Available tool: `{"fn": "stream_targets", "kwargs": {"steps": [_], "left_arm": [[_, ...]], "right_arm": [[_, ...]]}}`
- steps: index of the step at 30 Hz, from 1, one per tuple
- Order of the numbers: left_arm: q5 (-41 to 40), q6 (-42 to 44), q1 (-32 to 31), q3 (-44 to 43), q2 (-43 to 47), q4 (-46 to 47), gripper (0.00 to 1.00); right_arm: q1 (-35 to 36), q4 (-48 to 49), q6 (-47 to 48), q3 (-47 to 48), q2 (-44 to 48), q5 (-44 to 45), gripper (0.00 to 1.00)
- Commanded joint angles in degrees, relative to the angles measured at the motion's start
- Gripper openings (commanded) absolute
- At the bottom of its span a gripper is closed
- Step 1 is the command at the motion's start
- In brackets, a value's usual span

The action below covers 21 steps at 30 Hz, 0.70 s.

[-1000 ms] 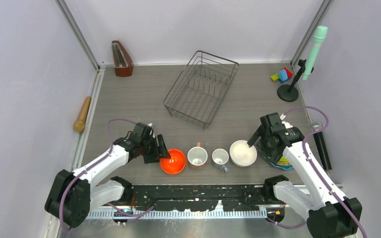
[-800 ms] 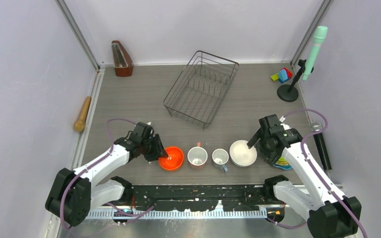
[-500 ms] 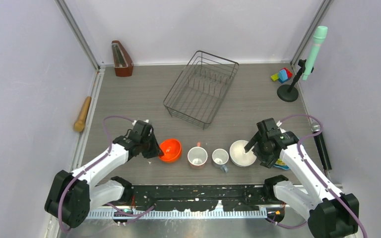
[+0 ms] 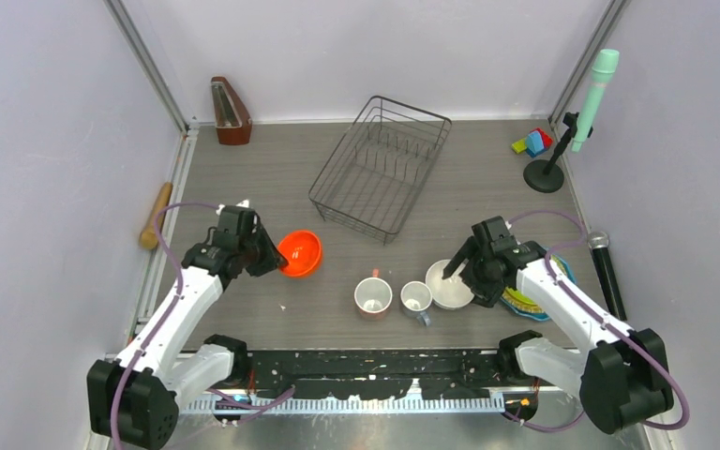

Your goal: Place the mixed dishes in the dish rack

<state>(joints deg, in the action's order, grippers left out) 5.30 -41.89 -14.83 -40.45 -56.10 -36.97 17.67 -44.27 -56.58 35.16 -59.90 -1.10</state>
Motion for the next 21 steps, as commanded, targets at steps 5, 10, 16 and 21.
{"fn": "stream_targets", "kwargs": {"steps": [5, 10, 16, 21], "left_arm": [[6.76, 4.69, 1.07, -8.37, 1.58, -2.90, 0.00], [12.49, 5.49, 1.20, -10.81, 0.64, -0.73, 0.00], [18.50, 2.82, 1.21, -12.41, -0.40, 5.44, 0.00], [26.85, 0.08, 1.21, -14.91, -4.71, 11.50, 0.00]], "right_arm": [[0.76, -4.73, 1.79, 10.07, 0.49, 10.44, 0.99], [0.70, -10.92, 6.73, 15.94, 3.49, 16.34, 1.00], [0.74, -7.47, 16.68, 21.78, 7.28, 10.64, 1.00], [0.74, 6.94, 21.52, 22.03, 7.66, -10.41, 1.00]]}}
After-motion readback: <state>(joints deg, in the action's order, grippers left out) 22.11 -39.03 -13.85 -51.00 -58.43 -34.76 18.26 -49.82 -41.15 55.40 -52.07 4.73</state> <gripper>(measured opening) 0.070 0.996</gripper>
